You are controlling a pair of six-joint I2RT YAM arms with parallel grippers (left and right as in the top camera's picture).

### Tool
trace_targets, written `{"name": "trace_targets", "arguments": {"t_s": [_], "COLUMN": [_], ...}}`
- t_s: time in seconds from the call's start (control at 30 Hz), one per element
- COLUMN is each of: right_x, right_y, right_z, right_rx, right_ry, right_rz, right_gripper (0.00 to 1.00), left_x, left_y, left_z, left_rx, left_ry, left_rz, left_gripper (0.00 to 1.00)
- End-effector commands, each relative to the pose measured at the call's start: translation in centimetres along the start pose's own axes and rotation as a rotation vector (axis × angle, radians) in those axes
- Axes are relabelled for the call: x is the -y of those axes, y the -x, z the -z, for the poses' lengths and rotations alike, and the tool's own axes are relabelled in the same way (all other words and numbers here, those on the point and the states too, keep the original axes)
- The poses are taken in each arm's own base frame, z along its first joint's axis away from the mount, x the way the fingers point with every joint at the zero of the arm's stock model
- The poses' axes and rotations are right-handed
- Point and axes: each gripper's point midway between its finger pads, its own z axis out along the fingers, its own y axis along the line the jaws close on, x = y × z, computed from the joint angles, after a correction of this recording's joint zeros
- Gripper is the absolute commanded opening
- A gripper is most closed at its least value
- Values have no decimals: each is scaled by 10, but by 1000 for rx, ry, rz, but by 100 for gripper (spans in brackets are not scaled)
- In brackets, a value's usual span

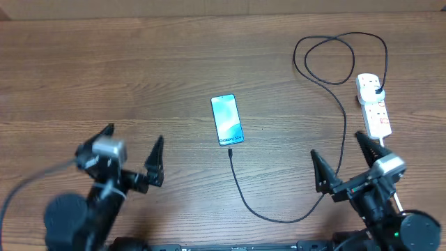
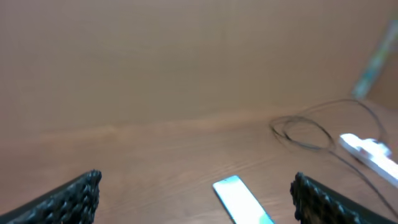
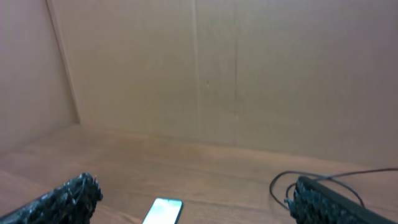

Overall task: Plug charger to phone and switch on socket
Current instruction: 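Raise both arms and move the left gripper above the phone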

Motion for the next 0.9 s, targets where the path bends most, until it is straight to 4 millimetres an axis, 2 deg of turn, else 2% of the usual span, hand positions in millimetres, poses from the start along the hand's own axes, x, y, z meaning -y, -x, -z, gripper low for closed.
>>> {"name": "trace_targets", "arguments": {"t_s": [0.0, 0.1, 0.23, 0.37, 0.47, 0.53, 0.7, 0.87], "right_x": [0, 3, 8, 11, 14, 17, 18, 14], "right_y": [26, 36, 43, 56, 63, 60, 32, 18], "right_z": [-6, -16, -35, -47, -59, -65, -75, -87], "right_rx": [-28, -112, -276, -367, -427, -482, -627, -684], "right_ry": [-7, -15, -25, -31, -37, -43, -31, 23], "right_rz": [-19, -49, -111, -145, -168, -189, -252, -298], "right_gripper": [100, 100, 100, 100, 100, 100, 100, 100], "left_x": [24, 34, 33, 29, 26, 24, 23, 17], "left_y": [34, 50, 62, 62, 55, 46, 27, 4], "left_z": [-10, -19, -31, -45, -59, -68, -95, -117], "left_rx": [-83, -225, -434, -578, -667, -717, -801, -892], "left_ry": [-144, -204, -198, -191, -185, -185, -182, -143], "left_rz": [38, 88, 135, 175, 207, 232, 363, 449], "left_gripper": [100, 100, 100, 100, 100, 100, 100, 100]}}
